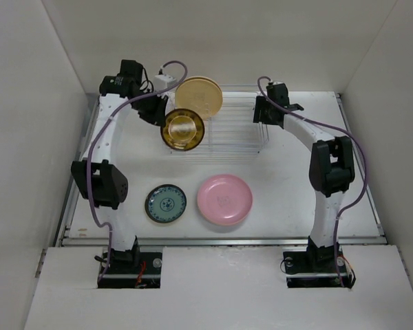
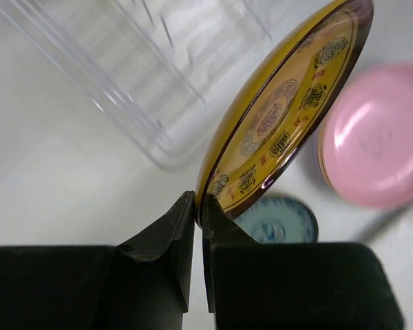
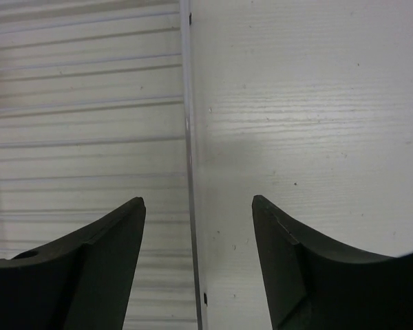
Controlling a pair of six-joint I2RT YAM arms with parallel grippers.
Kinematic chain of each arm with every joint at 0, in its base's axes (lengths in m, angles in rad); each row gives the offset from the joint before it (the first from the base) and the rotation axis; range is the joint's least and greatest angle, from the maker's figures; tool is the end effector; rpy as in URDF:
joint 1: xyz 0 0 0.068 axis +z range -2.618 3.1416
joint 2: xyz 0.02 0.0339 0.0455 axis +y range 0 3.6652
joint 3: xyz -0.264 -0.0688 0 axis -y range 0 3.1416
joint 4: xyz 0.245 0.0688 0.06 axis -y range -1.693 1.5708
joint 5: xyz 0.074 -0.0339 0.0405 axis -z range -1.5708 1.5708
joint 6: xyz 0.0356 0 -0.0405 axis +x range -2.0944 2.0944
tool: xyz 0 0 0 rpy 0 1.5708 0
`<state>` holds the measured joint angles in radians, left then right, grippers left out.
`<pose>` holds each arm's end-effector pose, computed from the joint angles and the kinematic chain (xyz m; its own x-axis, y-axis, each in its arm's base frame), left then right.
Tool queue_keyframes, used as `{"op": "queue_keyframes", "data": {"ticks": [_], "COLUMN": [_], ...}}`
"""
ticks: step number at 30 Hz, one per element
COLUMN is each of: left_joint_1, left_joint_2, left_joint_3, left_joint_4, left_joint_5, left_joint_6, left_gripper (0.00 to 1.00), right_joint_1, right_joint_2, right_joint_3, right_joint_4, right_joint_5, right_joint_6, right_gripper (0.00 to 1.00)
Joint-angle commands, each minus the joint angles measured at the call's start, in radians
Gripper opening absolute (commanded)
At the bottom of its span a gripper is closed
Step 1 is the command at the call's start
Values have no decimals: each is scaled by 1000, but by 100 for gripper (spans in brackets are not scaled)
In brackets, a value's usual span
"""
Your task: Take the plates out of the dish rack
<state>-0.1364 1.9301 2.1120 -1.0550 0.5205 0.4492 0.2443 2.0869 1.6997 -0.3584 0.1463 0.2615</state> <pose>0.4041 -0.0733 0.3836 -0.4952 0.4482 -0.7442 0.7211 0.6899 -0.0643 0.4670 0.1111 0.2321 -0.6709 0.0964 -0.7353 0.0394 0.9948 0.0944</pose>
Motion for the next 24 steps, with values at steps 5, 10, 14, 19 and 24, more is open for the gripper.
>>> {"op": "queue_keyframes", "data": {"ticks": [5, 10, 14, 19, 24], "left_joint_1": [14, 3, -6, -6, -6], "left_joint_2": [-198, -209, -189, -149, -106], "left_joint_3": [-362, -567, -693, -744, -744], "left_joint_4": [-413, -383, -320, -280, -267], "left_joint_5": [-29, -138, -126, -126, -146], "left_joint_6": [387, 418, 430, 439, 401], "left_gripper": [0, 0, 0, 0, 21], "right_joint_1": [9, 20, 29, 49, 59], "right_joint_2": [-122, -162, -198, -258, -311], "right_joint_3": [9, 9, -12, -32, -92], "right_joint_4": [16, 16, 7, -27, -17], "right_joint_5": [-37, -37, -37, -37, -37], "right_joint_6": [-2, -2, -2, -2, -2], "right_gripper": [70, 70, 70, 70, 70]}}
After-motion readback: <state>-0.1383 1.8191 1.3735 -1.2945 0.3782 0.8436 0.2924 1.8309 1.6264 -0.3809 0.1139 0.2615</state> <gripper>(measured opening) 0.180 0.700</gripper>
